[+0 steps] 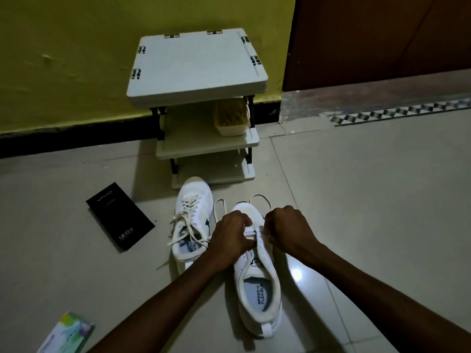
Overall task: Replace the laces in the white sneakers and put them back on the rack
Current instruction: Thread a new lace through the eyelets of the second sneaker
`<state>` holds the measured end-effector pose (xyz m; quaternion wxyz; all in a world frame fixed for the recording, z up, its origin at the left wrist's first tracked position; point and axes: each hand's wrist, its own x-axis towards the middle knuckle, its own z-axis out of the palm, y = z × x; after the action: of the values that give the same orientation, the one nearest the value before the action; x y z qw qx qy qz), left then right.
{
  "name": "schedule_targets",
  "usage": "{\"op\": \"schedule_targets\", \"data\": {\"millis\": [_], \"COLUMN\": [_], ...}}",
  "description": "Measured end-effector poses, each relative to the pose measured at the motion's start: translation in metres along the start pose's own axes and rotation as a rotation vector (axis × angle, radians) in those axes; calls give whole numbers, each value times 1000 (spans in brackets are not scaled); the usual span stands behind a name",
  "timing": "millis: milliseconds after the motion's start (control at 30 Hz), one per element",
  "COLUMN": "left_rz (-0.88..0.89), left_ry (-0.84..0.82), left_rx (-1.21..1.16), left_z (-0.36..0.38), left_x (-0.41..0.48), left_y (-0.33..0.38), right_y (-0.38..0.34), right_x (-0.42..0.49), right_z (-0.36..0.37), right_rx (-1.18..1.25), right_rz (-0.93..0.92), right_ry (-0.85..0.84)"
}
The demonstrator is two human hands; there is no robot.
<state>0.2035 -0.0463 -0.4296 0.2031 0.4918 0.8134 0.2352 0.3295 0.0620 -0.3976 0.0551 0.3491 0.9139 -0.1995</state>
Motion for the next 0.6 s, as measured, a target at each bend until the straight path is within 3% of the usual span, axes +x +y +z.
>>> {"op": "schedule_targets", "data": {"millis": [600], "left_rz": [54], "left_ry": [-1], "left_rx": [122], "left_z": [6], "left_x": [-5], "left_y": [1], "right_y": [2], "right_x": [-10], "right_z": [3], "right_rx": [-122], "right_rz": [37], "right_ry": [38]}}
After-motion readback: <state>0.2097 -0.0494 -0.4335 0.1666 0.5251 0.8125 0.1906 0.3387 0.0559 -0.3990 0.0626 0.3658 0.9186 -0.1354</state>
